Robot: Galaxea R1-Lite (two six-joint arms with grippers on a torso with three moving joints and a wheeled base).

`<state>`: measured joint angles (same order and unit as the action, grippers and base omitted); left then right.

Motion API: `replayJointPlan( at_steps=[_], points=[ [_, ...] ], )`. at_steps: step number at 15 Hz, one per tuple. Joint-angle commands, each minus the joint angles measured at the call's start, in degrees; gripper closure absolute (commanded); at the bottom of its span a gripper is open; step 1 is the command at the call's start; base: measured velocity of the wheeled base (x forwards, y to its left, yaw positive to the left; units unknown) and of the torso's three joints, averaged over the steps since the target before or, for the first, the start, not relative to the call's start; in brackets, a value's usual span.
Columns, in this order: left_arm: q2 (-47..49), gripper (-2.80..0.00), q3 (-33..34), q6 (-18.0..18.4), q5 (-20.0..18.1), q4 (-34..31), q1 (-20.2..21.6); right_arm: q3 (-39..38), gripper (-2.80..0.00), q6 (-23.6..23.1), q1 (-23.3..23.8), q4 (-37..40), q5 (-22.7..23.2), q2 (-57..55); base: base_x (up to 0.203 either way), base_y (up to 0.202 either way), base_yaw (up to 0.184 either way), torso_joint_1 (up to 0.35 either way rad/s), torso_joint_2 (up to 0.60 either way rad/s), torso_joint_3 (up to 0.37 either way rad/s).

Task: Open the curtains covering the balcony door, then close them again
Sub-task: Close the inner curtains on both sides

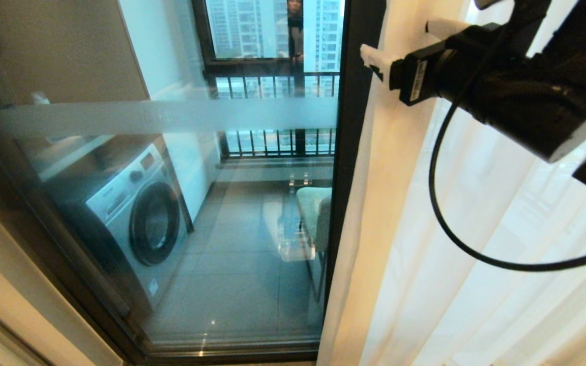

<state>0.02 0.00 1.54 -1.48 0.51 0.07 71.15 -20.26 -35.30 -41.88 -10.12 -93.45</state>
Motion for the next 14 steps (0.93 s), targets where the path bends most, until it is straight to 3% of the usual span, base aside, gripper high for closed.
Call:
replayJointPlan(
  at_steps=[1, 8, 9, 14],
  points=[
    [-0.02, 0.00, 0.00, -0.03, -0.02, 0.02, 0.01, -8.96, -2.80, -0.02, 0.35, -0.24, -0.01, 9.47, 0.000, 0.000, 0.000, 0.000, 0.00, 0.000],
    [-0.02, 0.00, 0.00, 0.04, -0.02, 0.02, 0.01, -25.08, -2.80, 0.13, 1.15, -0.13, 0.09, 23.56, 0.000, 0.000, 0.000, 0.000, 0.00, 0.000],
    [-0.02, 0.00, 0.00, -0.05, -0.02, 0.02, 0.01, -26.84, 0.00, 0.13, 1.17, -0.13, 0.09, 25.19, 0.000, 0.000, 0.000, 0.000, 0.00, 0.000],
    [-0.02, 0.00, 0.00, 0.04, -0.02, 0.02, 0.01, -33.70, 0.00, 0.23, 1.09, 0.44, 0.24, 32.48, 0.000, 0.000, 0.000, 0.000, 0.00, 0.000]
  ],
)
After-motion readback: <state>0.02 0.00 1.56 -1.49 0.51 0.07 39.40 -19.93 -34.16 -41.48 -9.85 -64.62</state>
